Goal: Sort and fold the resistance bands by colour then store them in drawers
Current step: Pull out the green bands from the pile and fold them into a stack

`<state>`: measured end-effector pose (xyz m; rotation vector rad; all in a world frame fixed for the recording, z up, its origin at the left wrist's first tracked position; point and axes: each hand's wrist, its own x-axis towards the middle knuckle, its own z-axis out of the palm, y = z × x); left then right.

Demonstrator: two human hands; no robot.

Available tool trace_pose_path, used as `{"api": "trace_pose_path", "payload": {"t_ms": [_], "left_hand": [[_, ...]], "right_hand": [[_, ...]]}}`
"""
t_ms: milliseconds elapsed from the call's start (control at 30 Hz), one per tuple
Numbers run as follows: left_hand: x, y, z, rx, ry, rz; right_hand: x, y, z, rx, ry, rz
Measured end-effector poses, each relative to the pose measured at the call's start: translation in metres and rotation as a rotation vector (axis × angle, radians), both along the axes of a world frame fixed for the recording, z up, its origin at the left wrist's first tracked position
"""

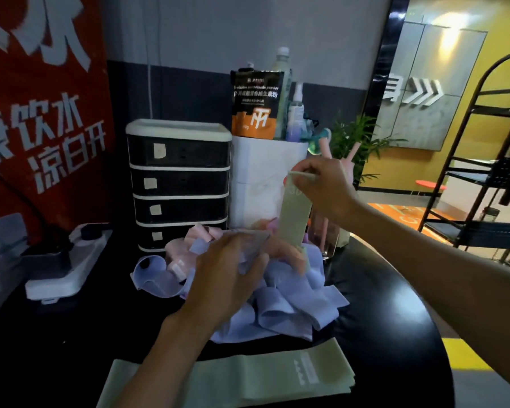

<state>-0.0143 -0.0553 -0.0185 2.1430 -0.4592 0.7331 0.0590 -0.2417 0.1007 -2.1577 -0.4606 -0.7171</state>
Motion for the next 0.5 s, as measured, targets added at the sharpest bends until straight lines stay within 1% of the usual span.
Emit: {"api": "trace_pose_path", "payload": {"t_ms": [167, 300, 433, 500], "left_hand": [[0.007, -0.009, 0.054, -0.186, 0.145, -0.168], [0.014, -0.020, 0.096, -0.191, 0.089, -0.189], [0.011, -0.029, 0.130, -0.243, 0.059, -0.253], [0.004, -0.032, 0.139, -0.250, 0.010, -0.267]], "right_hand": [[-0.028, 0.001, 0.026, -0.014, -0.063, 0.027], [-0.052, 0.006, 0.047, 0.001, -0.158, 0.038], [-0.078, 0.010, 0.063, 0.039, -0.170, 0.095], [-0.088, 0.011, 0.066, 0.051, -0.168, 0.109]]}}
